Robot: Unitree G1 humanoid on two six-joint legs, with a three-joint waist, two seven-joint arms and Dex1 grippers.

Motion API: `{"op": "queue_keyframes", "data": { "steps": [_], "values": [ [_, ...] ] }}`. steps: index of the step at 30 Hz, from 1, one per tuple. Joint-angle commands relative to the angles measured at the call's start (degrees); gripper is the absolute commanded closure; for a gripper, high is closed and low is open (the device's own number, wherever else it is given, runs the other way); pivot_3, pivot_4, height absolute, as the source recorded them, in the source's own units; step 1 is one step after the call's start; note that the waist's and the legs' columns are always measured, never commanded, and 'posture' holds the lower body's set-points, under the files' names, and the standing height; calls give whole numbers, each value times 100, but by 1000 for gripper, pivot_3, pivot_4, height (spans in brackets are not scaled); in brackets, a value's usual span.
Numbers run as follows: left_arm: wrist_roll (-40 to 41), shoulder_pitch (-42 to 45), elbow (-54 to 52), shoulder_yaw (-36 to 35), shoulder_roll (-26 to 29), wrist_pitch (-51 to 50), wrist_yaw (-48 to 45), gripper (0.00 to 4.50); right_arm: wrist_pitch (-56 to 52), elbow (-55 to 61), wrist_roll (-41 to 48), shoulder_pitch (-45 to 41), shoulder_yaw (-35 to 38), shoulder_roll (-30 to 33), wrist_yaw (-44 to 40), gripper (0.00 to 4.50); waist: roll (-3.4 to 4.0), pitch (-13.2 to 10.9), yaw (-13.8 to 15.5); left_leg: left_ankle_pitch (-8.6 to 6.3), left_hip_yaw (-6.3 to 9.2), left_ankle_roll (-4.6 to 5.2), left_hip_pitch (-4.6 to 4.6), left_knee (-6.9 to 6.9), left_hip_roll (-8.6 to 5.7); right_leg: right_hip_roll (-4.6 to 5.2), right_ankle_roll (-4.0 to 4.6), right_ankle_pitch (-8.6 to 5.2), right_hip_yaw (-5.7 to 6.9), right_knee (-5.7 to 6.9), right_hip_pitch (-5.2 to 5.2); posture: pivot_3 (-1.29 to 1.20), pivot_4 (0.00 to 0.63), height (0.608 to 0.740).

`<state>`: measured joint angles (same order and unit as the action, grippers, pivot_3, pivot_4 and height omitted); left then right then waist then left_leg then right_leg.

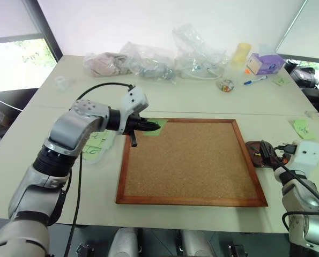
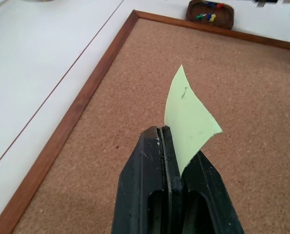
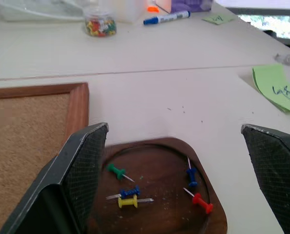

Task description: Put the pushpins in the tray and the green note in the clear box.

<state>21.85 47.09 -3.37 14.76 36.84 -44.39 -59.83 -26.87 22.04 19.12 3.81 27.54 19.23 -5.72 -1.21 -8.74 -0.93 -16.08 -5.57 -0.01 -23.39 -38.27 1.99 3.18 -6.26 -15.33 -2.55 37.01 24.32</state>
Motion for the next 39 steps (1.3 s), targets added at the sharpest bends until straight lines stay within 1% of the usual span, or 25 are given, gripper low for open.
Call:
{"op": "queue_keyframes", "data": {
  "steps": [1,4,7,10,14,18,22,24,25,29,30,34,36,37,39],
  "values": [
    [-73,210,36,-386,332,133,-75,4500,-160,884,518,-13,-240,168,-497,61,0,0,-15,0,0,0,0,0,1,-1,0,0,0,1,0,0,150,737],
    [-181,288,321,-572,663,208,-52,4500,-372,1406,894,31,-657,300,-956,61,1,-1,-37,0,0,0,2,0,5,-6,0,0,-1,4,1,0,150,737],
    [-429,329,877,-764,1142,340,-11,4500,-830,2004,1460,-13,-1312,462,-1374,61,1,-1,-15,0,6,0,1,0,9,-15,0,0,-1,3,1,0,150,737],
    [-512,62,1223,-981,1757,308,-145,4500,-1248,2287,1703,-326,-2129,622,-1630,61,-7,-6,-44,0,4,0,1,0,16,-21,1,0,-2,3,3,0,150,737],
    [-510,-415,1289,-1165,2183,243,-280,4500,-1490,2282,1789,-657,-2614,768,-1824,61,-19,-5,36,0,-1,0,-3,-2,28,-23,5,-2,-2,2,4,0,150,737],
    [-334,-981,1050,-1359,2268,-3,-317,4500,-1479,2119,1588,-831,-3010,953,-2027,61,-37,-4,48,-3,-6,4,-6,-6,40,-17,13,-7,-2,-1,2,0,150,737],
    [-299,-1201,907,-1334,1942,-128,-88,4500,-1283,1834,1308,-911,-3180,1003,-2149,61,-63,-6,39,-3,-8,4,-7,-11,40,-20,13,-6,-1,0,2,0,150,737],
    [-373,-1247,941,-1262,1863,-56,-61,3802,-1249,1791,1245,-939,-3198,978,-2152,0,-63,-6,28,-3,-10,4,-6,-11,37,-21,6,-2,-2,2,2,0,150,737],
    [-417,-1223,1002,-1243,1802,-69,11,3543,-1229,1777,1211,-944,-3194,966,-2148,0,-64,-7,22,-3,-10,4,-6,-11,37,-24,6,-2,-2,2,3,0,150,737],
    [-548,-1035,1239,-1257,1706,-46,173,1599,-1238,1799,1154,-916,-3114,929,-2094,0,-64,-7,7,-3,-11,4,-5,-11,42,-33,7,-2,-3,6,7,0,150,737],
    [-590,-957,1311,-1262,1725,10,176,1214,-1252,1818,1150,-895,-3073,930,-2075,0,-64,-7,10,-3,-11,4,-5,-11,43,-34,7,-2,-3,7,7,0,150,737],
    [-561,-653,1412,-1359,1886,172,-58,1214,-1282,1860,1188,-804,-2880,972,-2031,0,-66,-8,22,-3,-18,4,-5,-11,42,-33,8,-2,-5,5,7,0,150,737],
    [-361,-457,1332,-1493,1907,189,-263,1214,-1300,1880,1279,-723,-2642,978,-1990,0,-66,-8,34,-3,-20,4,-6,-12,42,-33,7,-2,-5,5,8,0,150,737],
    [-235,-382,1250,-1576,1878,201,-348,1214,-1311,1889,1346,-681,-2491,967,-1968,0,-66,-8,35,-3,-22,4,-6,-12,42,-33,7,-2,-5,5,8,0,150,737],
    [248,-278,787,-1749,1644,55,-546,1214,-1374,1956,1695,-568,-1914,881,-1825,0,-66,-8,46,-3,-24,4,-7,-12,42,-31,7,-2,-6,4,8,0,150,737]
  ]
}}
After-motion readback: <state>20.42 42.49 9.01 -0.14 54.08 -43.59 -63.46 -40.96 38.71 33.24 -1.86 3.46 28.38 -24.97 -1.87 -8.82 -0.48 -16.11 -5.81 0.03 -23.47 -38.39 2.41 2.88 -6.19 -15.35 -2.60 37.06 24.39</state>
